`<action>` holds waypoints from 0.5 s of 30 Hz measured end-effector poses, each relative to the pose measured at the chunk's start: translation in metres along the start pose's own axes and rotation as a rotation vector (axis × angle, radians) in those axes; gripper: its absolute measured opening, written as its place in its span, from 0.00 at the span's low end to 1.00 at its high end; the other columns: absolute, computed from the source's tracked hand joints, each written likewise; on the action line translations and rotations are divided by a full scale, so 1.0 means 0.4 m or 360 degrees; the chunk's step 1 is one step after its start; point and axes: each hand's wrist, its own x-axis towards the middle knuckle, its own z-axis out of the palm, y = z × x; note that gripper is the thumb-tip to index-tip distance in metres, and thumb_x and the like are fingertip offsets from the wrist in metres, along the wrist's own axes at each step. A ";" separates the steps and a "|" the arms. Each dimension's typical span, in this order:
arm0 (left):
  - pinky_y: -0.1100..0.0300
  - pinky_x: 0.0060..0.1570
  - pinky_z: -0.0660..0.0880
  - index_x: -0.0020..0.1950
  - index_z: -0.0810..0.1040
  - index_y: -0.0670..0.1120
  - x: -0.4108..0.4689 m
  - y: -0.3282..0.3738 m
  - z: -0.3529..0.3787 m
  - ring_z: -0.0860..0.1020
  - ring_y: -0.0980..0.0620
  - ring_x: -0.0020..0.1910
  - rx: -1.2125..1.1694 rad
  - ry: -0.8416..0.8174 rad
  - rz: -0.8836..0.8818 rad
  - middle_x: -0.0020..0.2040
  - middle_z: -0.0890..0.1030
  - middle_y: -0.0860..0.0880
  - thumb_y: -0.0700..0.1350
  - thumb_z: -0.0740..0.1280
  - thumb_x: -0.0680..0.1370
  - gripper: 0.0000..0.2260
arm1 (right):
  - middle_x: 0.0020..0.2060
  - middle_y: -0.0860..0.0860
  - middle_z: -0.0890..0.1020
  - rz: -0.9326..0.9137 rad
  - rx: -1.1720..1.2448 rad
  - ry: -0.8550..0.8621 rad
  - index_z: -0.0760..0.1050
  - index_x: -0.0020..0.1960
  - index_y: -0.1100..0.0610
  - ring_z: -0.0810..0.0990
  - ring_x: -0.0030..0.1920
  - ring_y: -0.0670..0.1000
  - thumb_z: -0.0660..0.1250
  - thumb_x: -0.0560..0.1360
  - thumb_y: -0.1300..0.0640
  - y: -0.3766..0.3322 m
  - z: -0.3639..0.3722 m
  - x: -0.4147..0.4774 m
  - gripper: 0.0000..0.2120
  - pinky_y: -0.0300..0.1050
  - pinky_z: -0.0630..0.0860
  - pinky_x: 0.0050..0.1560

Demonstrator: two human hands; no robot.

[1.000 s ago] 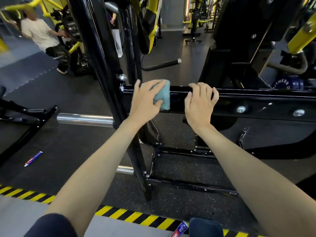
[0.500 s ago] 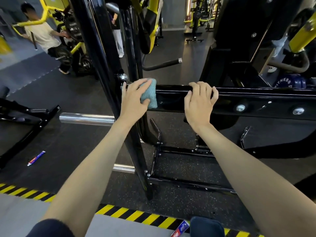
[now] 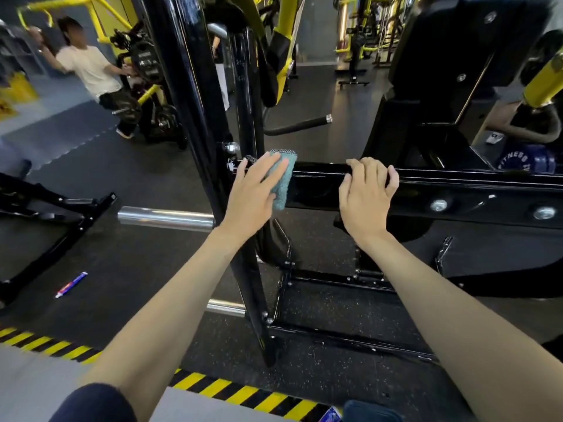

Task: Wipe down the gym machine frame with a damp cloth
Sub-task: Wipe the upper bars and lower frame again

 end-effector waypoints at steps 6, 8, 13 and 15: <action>0.45 0.72 0.51 0.73 0.68 0.42 0.037 0.163 0.062 0.62 0.46 0.74 -0.0080 0.0028 0.0108 0.73 0.68 0.44 0.31 0.70 0.68 0.33 | 0.55 0.54 0.78 0.0005 -0.0038 0.0013 0.75 0.60 0.57 0.73 0.61 0.54 0.55 0.79 0.56 -0.007 0.000 0.001 0.14 0.52 0.53 0.70; 0.46 0.72 0.49 0.74 0.68 0.44 0.024 0.109 0.045 0.62 0.47 0.74 -0.0079 0.0055 0.0000 0.74 0.67 0.45 0.30 0.68 0.69 0.34 | 0.55 0.54 0.78 -0.0025 -0.0053 0.0027 0.75 0.60 0.57 0.73 0.61 0.54 0.55 0.79 0.56 -0.005 -0.001 0.001 0.14 0.51 0.53 0.70; 0.50 0.74 0.42 0.75 0.65 0.44 -0.005 0.080 0.033 0.57 0.47 0.76 -0.0251 0.0113 -0.0327 0.74 0.65 0.45 0.28 0.66 0.70 0.34 | 0.55 0.54 0.77 -0.0017 -0.0029 0.0013 0.75 0.60 0.57 0.73 0.61 0.54 0.55 0.80 0.56 -0.001 -0.003 -0.002 0.14 0.51 0.52 0.70; 0.50 0.73 0.41 0.75 0.64 0.44 0.019 0.134 0.056 0.56 0.47 0.76 -0.0282 0.0050 -0.0284 0.75 0.64 0.44 0.30 0.68 0.71 0.34 | 0.55 0.54 0.77 -0.0028 -0.0038 0.0009 0.75 0.60 0.57 0.73 0.62 0.54 0.55 0.80 0.56 0.000 -0.003 -0.002 0.14 0.51 0.52 0.70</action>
